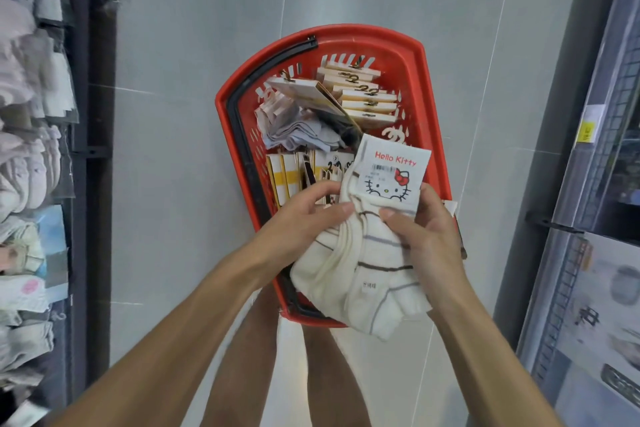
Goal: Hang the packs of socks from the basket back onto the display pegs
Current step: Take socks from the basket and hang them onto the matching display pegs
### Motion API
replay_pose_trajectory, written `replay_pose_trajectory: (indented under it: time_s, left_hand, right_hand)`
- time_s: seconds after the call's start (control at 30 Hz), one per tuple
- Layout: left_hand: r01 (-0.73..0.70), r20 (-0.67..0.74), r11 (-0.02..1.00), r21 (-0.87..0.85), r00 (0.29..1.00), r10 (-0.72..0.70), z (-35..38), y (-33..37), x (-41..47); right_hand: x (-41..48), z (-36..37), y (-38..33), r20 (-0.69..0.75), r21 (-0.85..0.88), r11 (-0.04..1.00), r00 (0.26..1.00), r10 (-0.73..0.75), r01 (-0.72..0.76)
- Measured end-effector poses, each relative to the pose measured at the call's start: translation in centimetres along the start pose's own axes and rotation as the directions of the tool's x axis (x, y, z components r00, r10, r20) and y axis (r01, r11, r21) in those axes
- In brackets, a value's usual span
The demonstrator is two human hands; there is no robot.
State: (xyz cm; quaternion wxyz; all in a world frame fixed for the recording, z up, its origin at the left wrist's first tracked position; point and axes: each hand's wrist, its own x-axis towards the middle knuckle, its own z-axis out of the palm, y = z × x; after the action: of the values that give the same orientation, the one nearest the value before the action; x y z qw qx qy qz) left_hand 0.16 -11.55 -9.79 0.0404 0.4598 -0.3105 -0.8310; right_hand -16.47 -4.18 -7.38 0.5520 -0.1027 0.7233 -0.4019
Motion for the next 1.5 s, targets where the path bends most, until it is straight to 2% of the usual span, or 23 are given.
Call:
replay_pose_trajectory:
  time_s: [0.23, 0.33, 0.43, 0.5, 0.63, 0.7, 0.77, 0.87, 0.97, 1.1, 1.23, 1.4, 1.5]
  left_hand:
    - [-0.017, -0.155, 0.998, -0.054, 0.988, 0.009, -0.5, -2.1, -0.4]
    - [0.0, -0.201, 0.999, -0.032, 0.979, -0.007, -0.9, -2.6, -0.2]
    - [0.003, -0.327, 0.995, -0.102, 0.944, -0.036, -1.2, -2.8, 0.1]
    - [0.024, -0.411, 0.991, -0.135, 0.909, -0.078, -1.4, -3.2, 0.2]
    - [0.076, -0.462, 0.986, -0.15, 0.876, -0.137, -1.8, -4.6, -0.4]
    - [0.075, -0.442, 0.976, -0.204, 0.883, -0.16, -1.9, -5.2, -0.8]
    - [0.076, -0.375, 0.937, -0.341, 0.903, -0.209, -2.1, -5.5, -1.3]
    - [0.132, -0.2, 0.849, -0.512, 0.942, -0.267, -2.3, -5.7, -1.7]
    - [0.196, -0.046, 0.825, -0.531, 0.965, -0.258, -2.4, -5.5, -1.9]
    - [0.23, 0.118, 0.809, -0.541, 0.973, -0.199, -1.9, -5.0, -2.0]
    - [0.225, 0.136, 0.878, -0.423, 0.973, -0.184, -1.1, -4.8, -1.7]
    - [0.264, 0.109, 0.911, -0.318, 0.964, -0.242, -0.5, -5.4, -1.3]
    - [0.302, 0.092, 0.892, -0.336, 0.953, -0.288, -0.2, -6.3, -1.5]
  right_hand:
    - [0.1, -0.3, 1.3, -0.09, 0.248, 0.96, 0.984, 0.155, -0.129]
    - [-0.2, -0.4, 1.1, -0.057, 0.414, 0.898, 0.98, 0.189, -0.149]
    - [-0.5, -0.7, 0.3, 0.059, 0.595, 0.788, 0.986, 0.153, -0.158]
    - [-0.9, -0.9, -0.4, 0.175, 0.673, 0.703, 0.973, 0.152, -0.231]
    - [-1.5, -1.5, -0.7, 0.418, 0.661, 0.614, 0.891, 0.177, -0.432]
    - [-1.7, -1.7, -0.5, 0.456, 0.661, 0.587, 0.871, 0.181, -0.468]
    - [-1.9, -1.7, 0.1, 0.449, 0.667, 0.576, 0.872, 0.197, -0.473]
    - [-2.0, -1.3, 1.2, 0.338, 0.631, 0.672, 0.917, 0.213, -0.389]
    - [-2.2, -0.6, 2.5, 0.266, 0.603, 0.732, 0.945, 0.191, -0.318]
    - [-2.3, 0.2, 3.4, 0.291, 0.65, 0.665, 0.929, 0.23, -0.368]
    - [-2.4, 0.4, 4.0, 0.294, 0.701, 0.609, 0.928, 0.23, -0.373]
    - [-2.7, 0.5, 4.6, 0.273, 0.674, 0.639, 0.929, 0.249, -0.37]
    - [-3.8, 0.6, 5.1, 0.246, 0.679, 0.645, 0.936, 0.251, -0.351]
